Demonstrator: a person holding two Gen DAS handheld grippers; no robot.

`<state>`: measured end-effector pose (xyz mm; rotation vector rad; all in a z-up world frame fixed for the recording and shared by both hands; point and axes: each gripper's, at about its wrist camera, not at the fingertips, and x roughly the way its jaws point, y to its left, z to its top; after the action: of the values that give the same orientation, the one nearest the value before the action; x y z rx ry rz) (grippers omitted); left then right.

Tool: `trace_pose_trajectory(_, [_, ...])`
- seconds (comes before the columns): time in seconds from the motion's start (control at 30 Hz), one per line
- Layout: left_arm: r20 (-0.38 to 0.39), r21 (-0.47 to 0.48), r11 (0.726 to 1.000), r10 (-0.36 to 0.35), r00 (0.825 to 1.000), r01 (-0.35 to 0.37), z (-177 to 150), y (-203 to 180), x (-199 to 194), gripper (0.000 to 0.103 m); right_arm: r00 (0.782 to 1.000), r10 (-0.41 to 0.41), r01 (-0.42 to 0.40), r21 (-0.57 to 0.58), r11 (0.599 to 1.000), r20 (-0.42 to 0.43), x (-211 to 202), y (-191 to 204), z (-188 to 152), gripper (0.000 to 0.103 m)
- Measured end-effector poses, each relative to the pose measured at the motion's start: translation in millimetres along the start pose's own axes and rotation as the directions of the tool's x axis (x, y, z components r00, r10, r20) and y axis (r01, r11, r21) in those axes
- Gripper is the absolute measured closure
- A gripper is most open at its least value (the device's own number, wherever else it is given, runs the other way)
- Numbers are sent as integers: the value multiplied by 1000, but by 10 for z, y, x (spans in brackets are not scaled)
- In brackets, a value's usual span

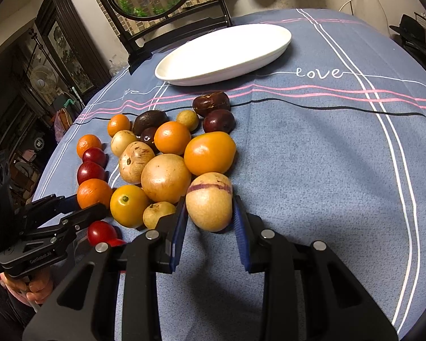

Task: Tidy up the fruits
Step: 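Grasp a beige round fruit with the right tool while the left tool grasps a mandarin orange, then carry both fruits onto the white plate and open both tools to release them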

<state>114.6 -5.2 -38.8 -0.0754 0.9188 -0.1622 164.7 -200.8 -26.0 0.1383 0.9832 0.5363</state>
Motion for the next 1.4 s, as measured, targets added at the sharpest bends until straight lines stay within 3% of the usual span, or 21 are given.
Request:
trace_pose_trajectory(0.67, [7, 80, 997, 10, 1000, -11, 294, -123, 163, 60, 1000, 15, -15, 11, 1000, 3, -32, -18, -27, 71])
trace_pose_trajectory(0.87, [14, 75, 996, -54, 998, 53, 355, -26, -12, 60, 1000, 27, -27, -19, 999, 13, -66, 33, -17, 71])
trace_pose_trajectory(1.0, [49, 90, 991, -102, 994, 97, 638, 28, -168, 60, 998, 16, -11, -77, 997, 55, -165, 149, 145, 71])
trace_pose_trajectory(1.1, [73, 106, 989, -112, 991, 104, 938, 44, -149, 60, 991, 6, 14, -153, 988, 133, -277, 298, 412, 72])
trace_pose_trajectory(1.2, [105, 106, 991, -91, 990, 80, 1264, 70, -25, 60, 976, -11, 55, -199, 978, 219, -271, 380, 712, 72])
trace_pose_trajectory(1.3, [82, 63, 992, -114, 990, 109, 1609, 154, 246, 60, 962, -54, 106, -186, 977, 267, -102, 336, 991, 72])
trace_pose_trajectory(1.37, [79, 25, 997, -77, 994, 75, 1758, 237, 402, 60, 967, -56, 99, -167, 981, 247, 67, 265, 1141, 80])
trace_pose_trajectory(1.4, [76, 13, 998, -65, 995, 64, 1778, 270, 449, 60, 979, -13, 45, -153, 987, 206, 151, 218, 1180, 81])
